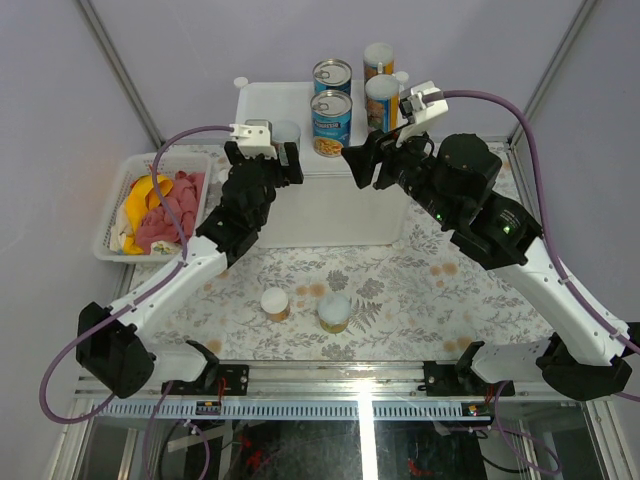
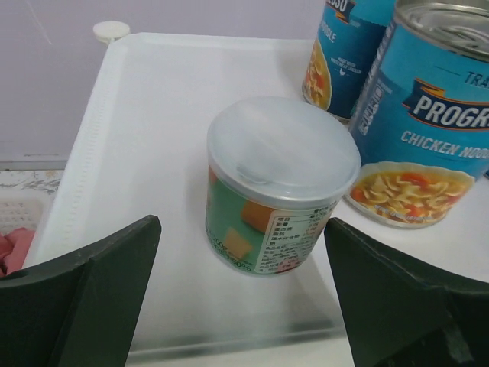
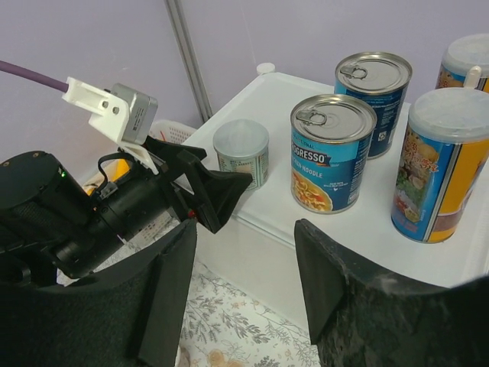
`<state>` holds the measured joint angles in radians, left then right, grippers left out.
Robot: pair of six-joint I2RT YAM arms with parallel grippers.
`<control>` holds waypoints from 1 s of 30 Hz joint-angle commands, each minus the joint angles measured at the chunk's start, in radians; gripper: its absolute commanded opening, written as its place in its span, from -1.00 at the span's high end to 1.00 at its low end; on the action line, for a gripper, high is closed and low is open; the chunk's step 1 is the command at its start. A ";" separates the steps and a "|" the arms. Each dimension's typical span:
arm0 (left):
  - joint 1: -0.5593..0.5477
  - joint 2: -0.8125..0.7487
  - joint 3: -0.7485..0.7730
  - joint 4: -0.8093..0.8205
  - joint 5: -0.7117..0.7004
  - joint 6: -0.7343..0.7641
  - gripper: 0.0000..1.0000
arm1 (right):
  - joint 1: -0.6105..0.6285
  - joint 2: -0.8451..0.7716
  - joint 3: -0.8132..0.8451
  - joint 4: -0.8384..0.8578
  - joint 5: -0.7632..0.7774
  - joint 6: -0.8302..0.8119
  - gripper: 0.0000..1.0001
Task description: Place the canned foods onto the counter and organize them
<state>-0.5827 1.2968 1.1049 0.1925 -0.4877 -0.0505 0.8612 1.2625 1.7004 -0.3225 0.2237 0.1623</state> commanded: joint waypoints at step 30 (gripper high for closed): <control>0.227 0.167 0.142 0.165 0.395 -0.054 0.06 | -0.005 0.057 0.032 0.101 0.051 -0.079 -0.08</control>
<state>-0.3744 1.4372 1.2003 0.2752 -0.1261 -0.0944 0.8612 1.3247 1.7008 -0.2932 0.2466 0.1051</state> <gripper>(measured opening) 0.636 0.548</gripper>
